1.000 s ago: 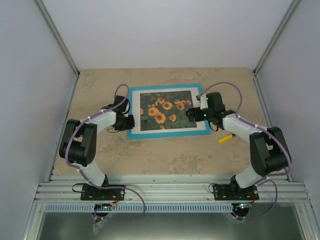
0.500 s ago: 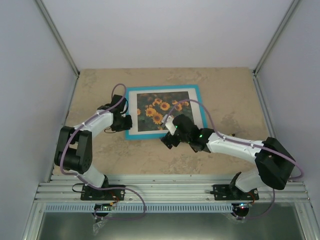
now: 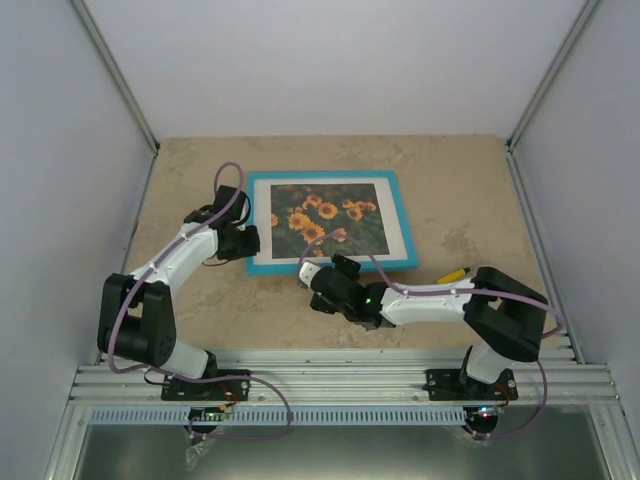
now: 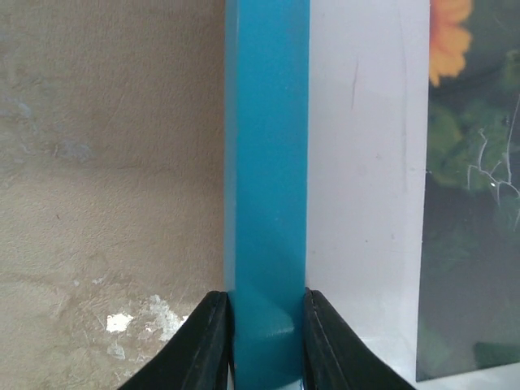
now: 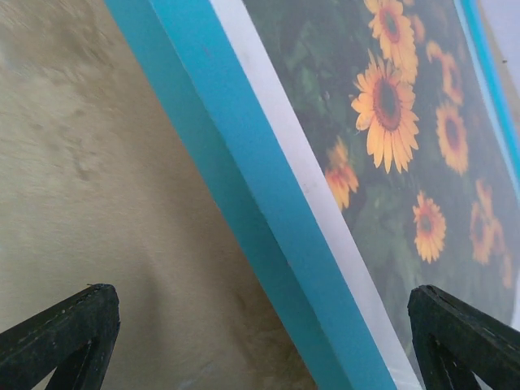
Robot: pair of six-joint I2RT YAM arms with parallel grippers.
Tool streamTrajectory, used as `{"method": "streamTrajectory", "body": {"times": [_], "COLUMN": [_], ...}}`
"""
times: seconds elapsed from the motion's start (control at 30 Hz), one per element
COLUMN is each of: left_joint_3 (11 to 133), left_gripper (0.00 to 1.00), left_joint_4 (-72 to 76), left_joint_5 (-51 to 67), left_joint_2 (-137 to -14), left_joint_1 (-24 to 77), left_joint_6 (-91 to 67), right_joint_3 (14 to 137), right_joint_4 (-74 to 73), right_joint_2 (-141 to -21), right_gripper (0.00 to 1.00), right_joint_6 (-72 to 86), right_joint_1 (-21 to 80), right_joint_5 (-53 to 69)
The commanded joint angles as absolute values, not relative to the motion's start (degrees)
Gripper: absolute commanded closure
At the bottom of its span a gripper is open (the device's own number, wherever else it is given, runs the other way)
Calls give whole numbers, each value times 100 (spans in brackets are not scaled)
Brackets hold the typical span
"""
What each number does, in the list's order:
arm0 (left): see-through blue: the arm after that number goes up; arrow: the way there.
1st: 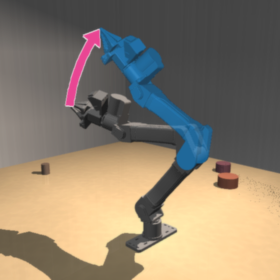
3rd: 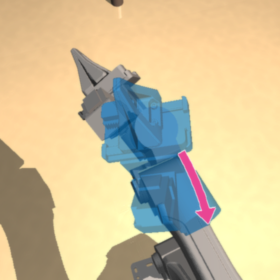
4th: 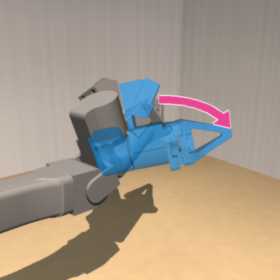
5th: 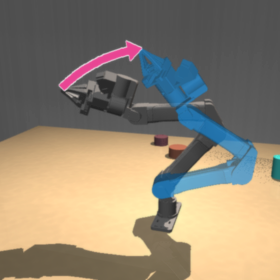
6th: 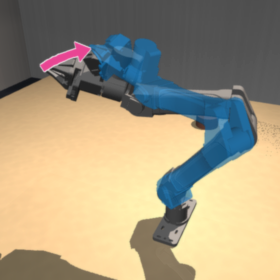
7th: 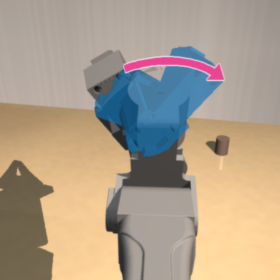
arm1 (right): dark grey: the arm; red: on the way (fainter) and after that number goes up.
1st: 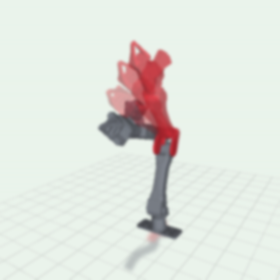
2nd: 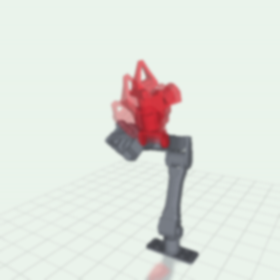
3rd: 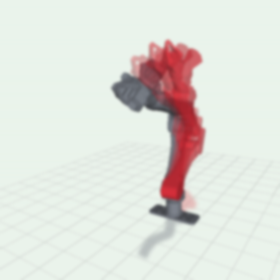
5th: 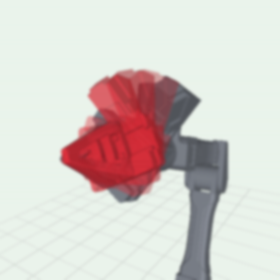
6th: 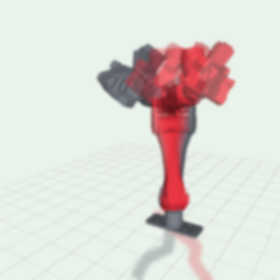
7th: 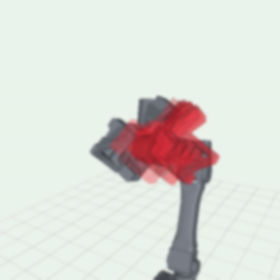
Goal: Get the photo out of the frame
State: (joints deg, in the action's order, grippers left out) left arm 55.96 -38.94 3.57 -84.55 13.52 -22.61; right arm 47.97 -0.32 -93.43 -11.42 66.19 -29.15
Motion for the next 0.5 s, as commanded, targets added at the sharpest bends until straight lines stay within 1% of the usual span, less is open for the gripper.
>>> {"method": "streamTrajectory", "body": {"times": [0.0,0.2,0.47], "left_joint_3": [5687,5669,5658], "left_gripper": [100,100,100], "left_joint_4": [-3516,-3470,-3471], "left_joint_5": [775,913,998], "left_joint_2": [-8152,-8139,-8145], "left_joint_1": [1354,1354,1354], "left_joint_6": [-2382,-2377,-2345], "right_joint_3": [4957,5229,5249], "right_joint_4": [606,1076,2041], "right_joint_2": [-9815,-10483,-10977], "right_gripper": [2,3,15], "right_joint_6": [-1644,-2051,-2970], "right_joint_1": [6784,6930,6972], "right_joint_5": [-4072,-4943,-5528]}}
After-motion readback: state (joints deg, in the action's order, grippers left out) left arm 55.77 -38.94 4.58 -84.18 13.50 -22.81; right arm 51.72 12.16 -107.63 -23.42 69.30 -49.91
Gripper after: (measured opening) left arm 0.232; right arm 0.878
